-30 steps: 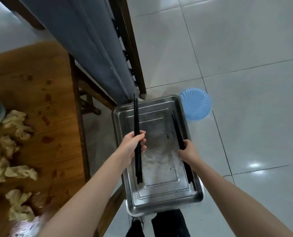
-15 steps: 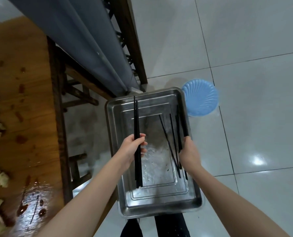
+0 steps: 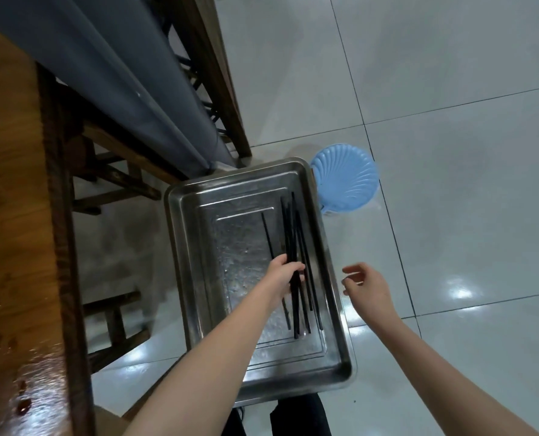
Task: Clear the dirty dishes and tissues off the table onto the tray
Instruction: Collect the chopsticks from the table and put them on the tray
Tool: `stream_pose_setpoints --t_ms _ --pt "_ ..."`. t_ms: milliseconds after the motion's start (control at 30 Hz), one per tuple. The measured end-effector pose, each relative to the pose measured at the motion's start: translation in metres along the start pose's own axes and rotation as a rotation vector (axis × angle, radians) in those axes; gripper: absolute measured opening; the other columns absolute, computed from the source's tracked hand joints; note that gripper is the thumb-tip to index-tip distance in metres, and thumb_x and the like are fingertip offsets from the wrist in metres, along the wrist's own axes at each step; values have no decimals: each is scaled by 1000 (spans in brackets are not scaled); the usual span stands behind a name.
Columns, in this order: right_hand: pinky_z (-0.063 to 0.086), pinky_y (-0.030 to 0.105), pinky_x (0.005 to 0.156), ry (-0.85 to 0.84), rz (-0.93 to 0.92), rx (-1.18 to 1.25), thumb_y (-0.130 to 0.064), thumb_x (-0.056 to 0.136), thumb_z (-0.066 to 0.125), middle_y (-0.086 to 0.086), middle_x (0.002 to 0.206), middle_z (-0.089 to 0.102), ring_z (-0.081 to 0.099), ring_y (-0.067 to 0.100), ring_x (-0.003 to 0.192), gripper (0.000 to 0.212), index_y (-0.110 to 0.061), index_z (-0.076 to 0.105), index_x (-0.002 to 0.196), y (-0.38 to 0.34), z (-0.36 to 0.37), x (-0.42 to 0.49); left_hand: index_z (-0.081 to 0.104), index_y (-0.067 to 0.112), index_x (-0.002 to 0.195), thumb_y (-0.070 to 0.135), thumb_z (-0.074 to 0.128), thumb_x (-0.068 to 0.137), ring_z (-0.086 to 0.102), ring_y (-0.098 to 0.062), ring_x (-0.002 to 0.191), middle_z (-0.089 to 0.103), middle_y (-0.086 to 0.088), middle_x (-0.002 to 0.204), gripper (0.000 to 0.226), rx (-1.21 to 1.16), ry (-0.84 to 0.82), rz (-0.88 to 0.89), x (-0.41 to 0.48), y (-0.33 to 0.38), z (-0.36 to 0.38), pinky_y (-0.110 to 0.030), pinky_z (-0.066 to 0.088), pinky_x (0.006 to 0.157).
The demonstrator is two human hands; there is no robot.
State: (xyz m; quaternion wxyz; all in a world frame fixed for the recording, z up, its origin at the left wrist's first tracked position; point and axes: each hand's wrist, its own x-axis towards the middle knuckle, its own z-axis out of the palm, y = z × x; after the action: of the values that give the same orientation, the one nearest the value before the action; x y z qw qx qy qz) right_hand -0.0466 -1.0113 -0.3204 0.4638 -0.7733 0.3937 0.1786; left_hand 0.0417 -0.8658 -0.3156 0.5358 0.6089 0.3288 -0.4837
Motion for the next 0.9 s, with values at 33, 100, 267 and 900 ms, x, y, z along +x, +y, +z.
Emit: stream_pose_setpoints --t_ms 33,100,267,900 --pt "48 31 77 -1 5 8 -1 85 52 6 90 66 65 23 83 20 -13 63 98 3 -2 0 57 16 102 3 49 96 61 -14 72 62 -6 92 17 -4 -16 4 2 -2 4 -19 48 55" --pt "47 30 76 -1 10 14 -1 85 52 6 90 66 65 23 83 21 -14 63 97 7 -7 0 53 16 125 7 47 98 60 -15 89 61 -5 102 29 35 -8 12 3 -5 8 -23 45 67" --pt "46 30 76 -12 34 38 -2 86 52 6 92 66 65 24 85 20 -15 62 96 4 -18 -10 48 12 136 9 47 99 56 -15 87 58 -1 96 38 131 69 15 -4 -12 -6 -28 44 77" --pt "36 19 49 -7 49 23 -3 87 53 3 87 66 67 13 68 18 -16 62 96 18 -32 -18 38 9 143 -12 36 90 47 -15 105 50 -7 139 57 239 20 68 18 -23 1 -27 41 75"
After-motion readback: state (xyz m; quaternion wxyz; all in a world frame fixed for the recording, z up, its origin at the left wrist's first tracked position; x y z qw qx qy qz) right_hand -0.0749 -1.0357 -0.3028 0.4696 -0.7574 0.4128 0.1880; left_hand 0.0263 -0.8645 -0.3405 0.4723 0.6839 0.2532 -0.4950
